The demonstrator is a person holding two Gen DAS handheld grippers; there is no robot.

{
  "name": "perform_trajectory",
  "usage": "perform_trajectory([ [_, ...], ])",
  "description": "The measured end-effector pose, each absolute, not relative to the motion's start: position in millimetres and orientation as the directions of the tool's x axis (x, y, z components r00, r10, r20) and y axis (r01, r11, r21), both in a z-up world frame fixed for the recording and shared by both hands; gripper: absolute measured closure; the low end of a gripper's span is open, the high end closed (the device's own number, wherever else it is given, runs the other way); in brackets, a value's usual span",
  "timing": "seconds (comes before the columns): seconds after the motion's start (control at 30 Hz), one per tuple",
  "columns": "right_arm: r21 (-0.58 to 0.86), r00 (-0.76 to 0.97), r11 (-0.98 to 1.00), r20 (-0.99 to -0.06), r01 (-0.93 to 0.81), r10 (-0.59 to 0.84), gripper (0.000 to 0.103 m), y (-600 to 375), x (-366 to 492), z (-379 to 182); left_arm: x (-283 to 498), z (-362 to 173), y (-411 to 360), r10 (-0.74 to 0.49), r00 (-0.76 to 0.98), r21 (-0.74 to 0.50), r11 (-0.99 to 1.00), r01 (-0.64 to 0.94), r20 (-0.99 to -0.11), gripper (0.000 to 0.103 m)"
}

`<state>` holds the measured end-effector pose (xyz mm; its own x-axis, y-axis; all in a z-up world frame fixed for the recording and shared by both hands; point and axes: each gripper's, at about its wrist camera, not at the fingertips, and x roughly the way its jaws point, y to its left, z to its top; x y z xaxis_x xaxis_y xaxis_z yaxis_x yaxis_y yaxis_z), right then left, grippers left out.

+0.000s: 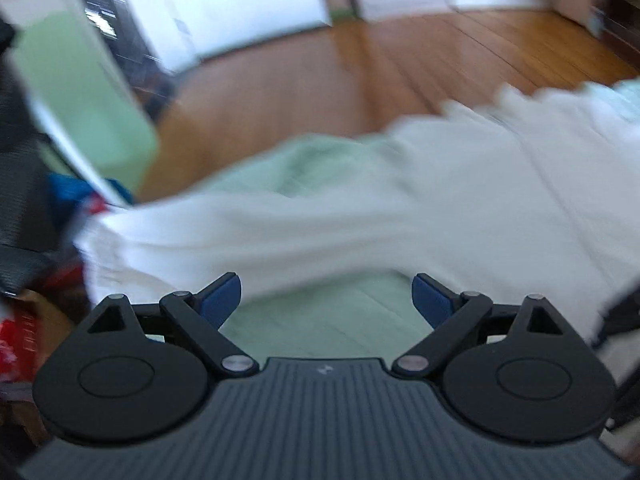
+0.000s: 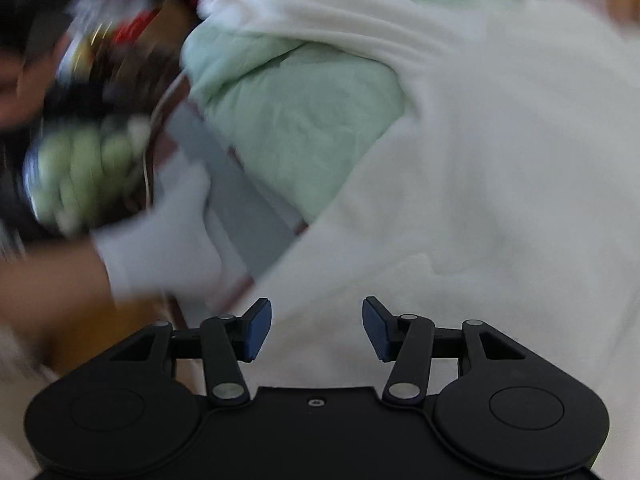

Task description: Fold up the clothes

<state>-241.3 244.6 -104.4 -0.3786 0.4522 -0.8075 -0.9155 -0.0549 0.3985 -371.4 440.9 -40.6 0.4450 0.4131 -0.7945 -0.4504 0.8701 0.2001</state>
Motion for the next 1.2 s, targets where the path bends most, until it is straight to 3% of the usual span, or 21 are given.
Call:
perform_trajectory([
  [0.13, 0.274, -0.332, -0.191, -0.828, -0.943, 0.453, 0.047, 220.6, -263.3, -93.6, -362.9, -90.5, 417.2, 0.33, 0.239, 0.184, 0.857, -0.481, -0.913, 0.01],
  [0.2, 0.212, -0.32, -0.272, -0.829, -0.939, 0.458, 0.047, 210.4, -279.7, -91.8, -365.8, -120.3, 414.1, 0.226, 0.148, 0.106, 0.819, -0.565, -0.963, 0.01],
  [0.27, 0.148, -0.308, -0.35, -0.83, -0.925, 0.464, 0.047, 200.1, -296.0, -89.9, -377.1, -145.7, 415.5, 0.085, 0.151, -0.034, 0.762, -0.646, -0.985, 0.012],
  [0.4, 0.126, -0.309, -0.385, -0.832, -0.914, 0.461, 0.046, 193.4, -308.0, -95.4, -387.3, -174.6, 400.6, -0.023, 0.155, -0.119, 0.751, -0.65, -0.988, 0.012],
  [0.57, 0.121, -0.318, -0.413, -0.834, -0.903, 0.452, 0.047, 189.2, -321.3, -108.9, -374.0, -193.5, 362.8, -0.049, 0.186, -0.121, 0.907, -0.402, -0.981, 0.011],
  [0.63, 0.105, -0.333, -0.465, -0.833, -0.879, 0.441, 0.045, 187.2, -332.1, -109.9, -372.4, -204.2, 352.7, -0.139, 0.163, -0.194, 0.896, -0.399, -0.977, 0.021],
  [0.67, 0.094, -0.34, -0.489, -0.83, -0.867, 0.442, 0.045, 186.0, -336.5, -108.6, -372.6, -208.6, 349.4, -0.202, 0.17, -0.256, 0.875, -0.412, -0.965, 0.044],
  [0.7, 0.093, -0.335, -0.496, -0.84, -0.863, 0.426, 0.043, 186.8, -340.3, -109.4, -371.8, -211.3, 349.3, -0.244, 0.171, -0.296, 0.845, -0.445, -0.954, 0.055],
  [0.73, 0.102, -0.337, -0.5, -0.849, -0.86, 0.407, 0.043, 187.6, -342.3, -111.2, -369.1, -212.9, 349.5, -0.255, 0.154, -0.298, 0.831, -0.47, -0.955, 0.076],
  [0.77, 0.108, -0.344, -0.505, -0.85, -0.856, 0.4, 0.043, 186.5, -342.4, -112.5, -366.1, -211.7, 350.3, -0.248, 0.151, -0.29, 0.825, -0.484, -0.957, 0.087],
  [0.93, -0.051, -0.209, -0.464, -0.845, -0.884, 0.492, 0.042, 177.8, -336.2, -116.6, -359.9, -194.3, 359.8, -0.344, 0.257, -0.429, 0.709, -0.559, -0.903, 0.088],
  [1.07, -0.11, -0.118, -0.344, -0.807, -0.933, 0.579, 0.035, 173.7, -322.5, -114.1, -349.2, -189.1, 368.3, -0.368, 0.31, -0.48, 0.636, -0.604, -0.877, 0.087],
  [1.2, -0.211, -0.001, -0.261, -0.775, -0.942, 0.632, 0.035, 167.9, -308.9, -120.8, -318.0, -191.5, 373.2, -0.41, 0.368, -0.549, 0.563, -0.618, -0.834, 0.087],
])
